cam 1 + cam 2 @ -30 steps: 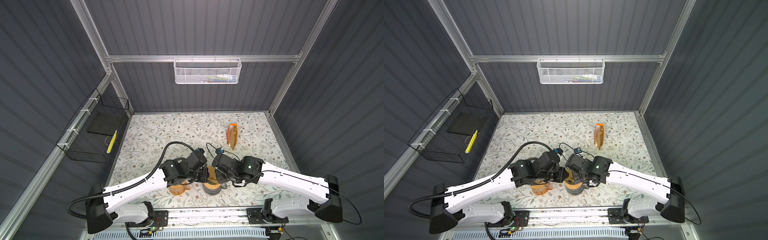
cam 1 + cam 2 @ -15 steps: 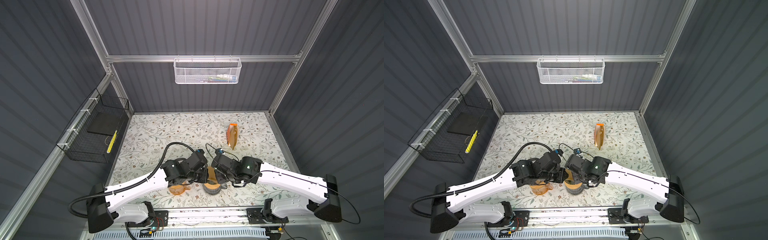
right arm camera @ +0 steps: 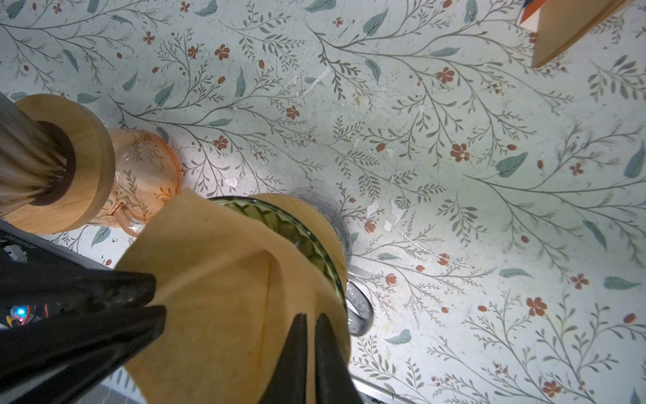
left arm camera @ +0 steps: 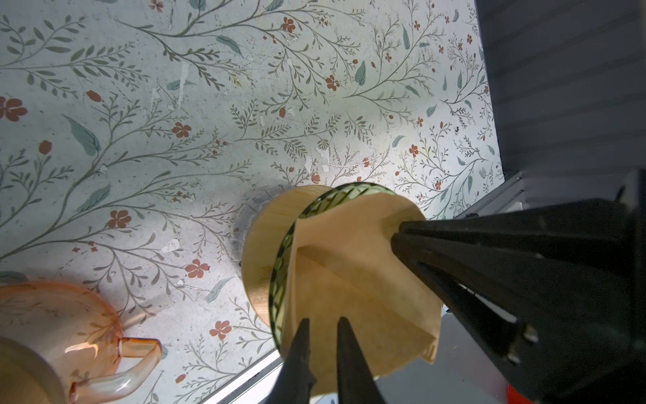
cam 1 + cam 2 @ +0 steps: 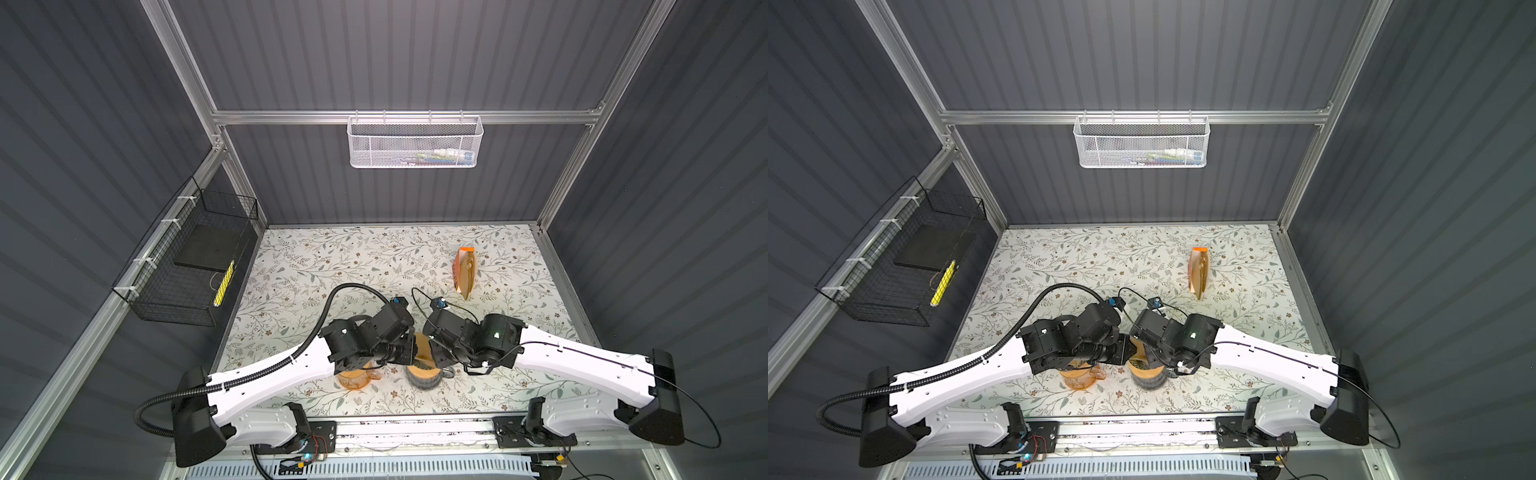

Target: Place the coffee filter in the dripper

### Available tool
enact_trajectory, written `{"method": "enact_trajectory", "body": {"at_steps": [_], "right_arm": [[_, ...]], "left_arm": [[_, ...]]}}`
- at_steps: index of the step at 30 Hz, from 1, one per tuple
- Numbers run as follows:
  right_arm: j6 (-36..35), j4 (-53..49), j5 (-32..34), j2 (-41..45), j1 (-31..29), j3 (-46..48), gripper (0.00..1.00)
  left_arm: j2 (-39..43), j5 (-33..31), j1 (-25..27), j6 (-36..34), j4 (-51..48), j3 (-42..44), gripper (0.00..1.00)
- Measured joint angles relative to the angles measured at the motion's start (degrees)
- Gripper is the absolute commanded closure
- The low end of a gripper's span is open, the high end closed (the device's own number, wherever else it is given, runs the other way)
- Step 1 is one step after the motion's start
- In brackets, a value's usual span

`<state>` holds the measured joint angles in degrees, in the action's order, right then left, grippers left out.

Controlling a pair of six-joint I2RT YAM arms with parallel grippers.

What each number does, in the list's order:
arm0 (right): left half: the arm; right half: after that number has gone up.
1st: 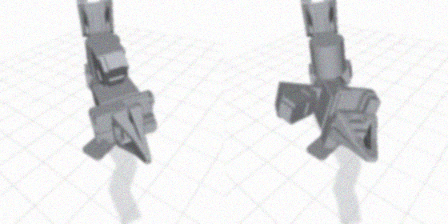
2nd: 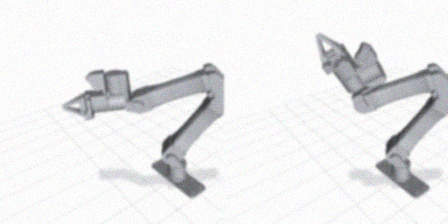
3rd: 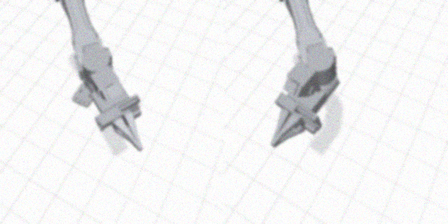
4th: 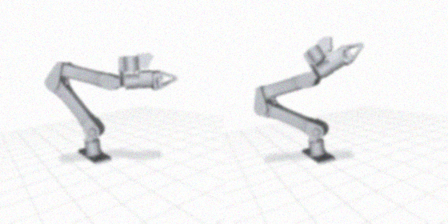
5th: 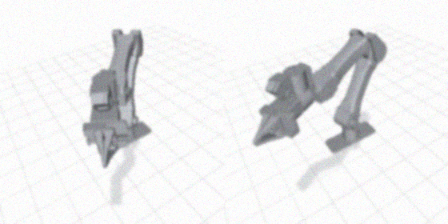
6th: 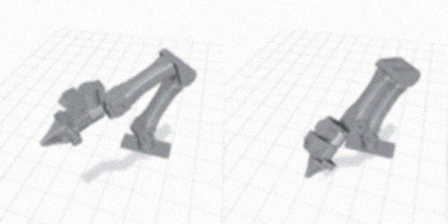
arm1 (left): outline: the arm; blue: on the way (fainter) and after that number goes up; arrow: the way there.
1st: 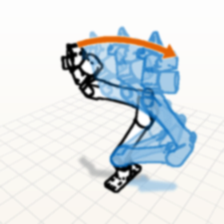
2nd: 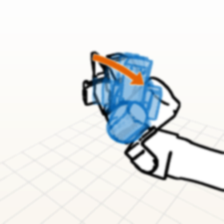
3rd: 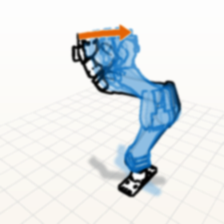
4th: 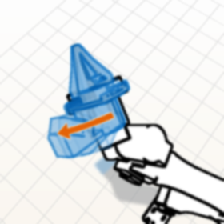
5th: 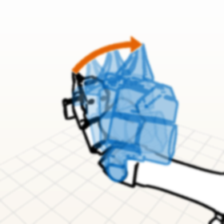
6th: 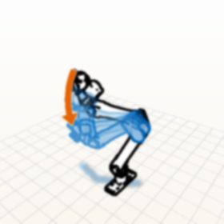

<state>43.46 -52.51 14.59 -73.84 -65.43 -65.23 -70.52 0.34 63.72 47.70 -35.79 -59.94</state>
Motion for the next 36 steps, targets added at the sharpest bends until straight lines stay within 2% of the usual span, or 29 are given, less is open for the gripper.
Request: {"method": "enact_trajectory", "body": {"at_steps": [20, 36], "right_arm": [[-0.04, 0.04, 0.00, -0.59, 0.00, -0.04, 0.88], [0.00, -0.74, -0.28, 1.81, 0.00, -2.84, 0.82]], "left_arm": [[-1.16, 0.07, 0.00, 0.13, -0.04, 0.02, 0.83], [-0.79, 0.17, 0.00, -0.07, -0.48, -1.79, 0.83]]}}
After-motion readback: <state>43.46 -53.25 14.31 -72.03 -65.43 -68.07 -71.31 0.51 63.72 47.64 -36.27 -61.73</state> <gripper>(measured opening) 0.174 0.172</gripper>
